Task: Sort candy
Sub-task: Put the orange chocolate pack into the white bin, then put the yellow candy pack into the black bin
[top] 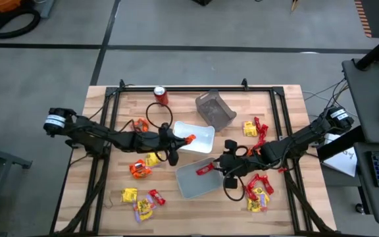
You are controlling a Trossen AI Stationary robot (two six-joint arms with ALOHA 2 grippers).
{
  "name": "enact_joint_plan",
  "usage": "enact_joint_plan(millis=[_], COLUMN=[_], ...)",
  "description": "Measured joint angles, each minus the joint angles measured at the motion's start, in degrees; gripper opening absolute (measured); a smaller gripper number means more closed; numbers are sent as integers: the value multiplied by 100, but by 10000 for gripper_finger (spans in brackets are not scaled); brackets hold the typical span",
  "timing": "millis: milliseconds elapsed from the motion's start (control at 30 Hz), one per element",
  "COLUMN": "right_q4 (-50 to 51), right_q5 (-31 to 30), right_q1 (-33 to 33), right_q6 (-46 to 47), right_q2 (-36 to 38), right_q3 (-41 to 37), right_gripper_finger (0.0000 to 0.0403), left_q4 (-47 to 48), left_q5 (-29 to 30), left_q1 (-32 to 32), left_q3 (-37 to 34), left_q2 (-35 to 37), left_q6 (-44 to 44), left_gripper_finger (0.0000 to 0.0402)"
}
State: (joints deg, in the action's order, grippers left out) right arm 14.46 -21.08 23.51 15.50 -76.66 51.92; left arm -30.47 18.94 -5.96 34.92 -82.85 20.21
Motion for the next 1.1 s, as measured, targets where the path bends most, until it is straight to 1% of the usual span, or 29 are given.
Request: enact_joint_plan(millis=[167,433,567,700,767,867,967,1100], right_q4=[-12,-15,-16,130,510,1440,2521,3647], right_q5=[-2,-2,-16,-391,-436,-295,108,627], right_q1=[-2,-2,-20,-95,-213,-473,-864,-1557], right_q6=[15,118,159,807,1270,2157,3032,3886], right_q2=[0,0,0,26,95,272,461,683], right_q3=[0,0,0,0,34,156,254,273], right_gripper_finger=[128,128,128,128,128,128,127,128], left_q4=[146,183,183,233,458,1057,1776,2586], left_q5=[7,4,6,-9,-183,-501,-544,-645], left_q1=[172,173,174,175,211,344,520,707], left_q3=[0,0,0,0,-2,-2,-2,-2], left_q2=[0,0,4,150,360,825,1364,1992], left_q6=[5,13,-35,-390,-682,-1131,-1624,-2398], left_gripper_finger=[30,95,119,130,130,128,124,120])
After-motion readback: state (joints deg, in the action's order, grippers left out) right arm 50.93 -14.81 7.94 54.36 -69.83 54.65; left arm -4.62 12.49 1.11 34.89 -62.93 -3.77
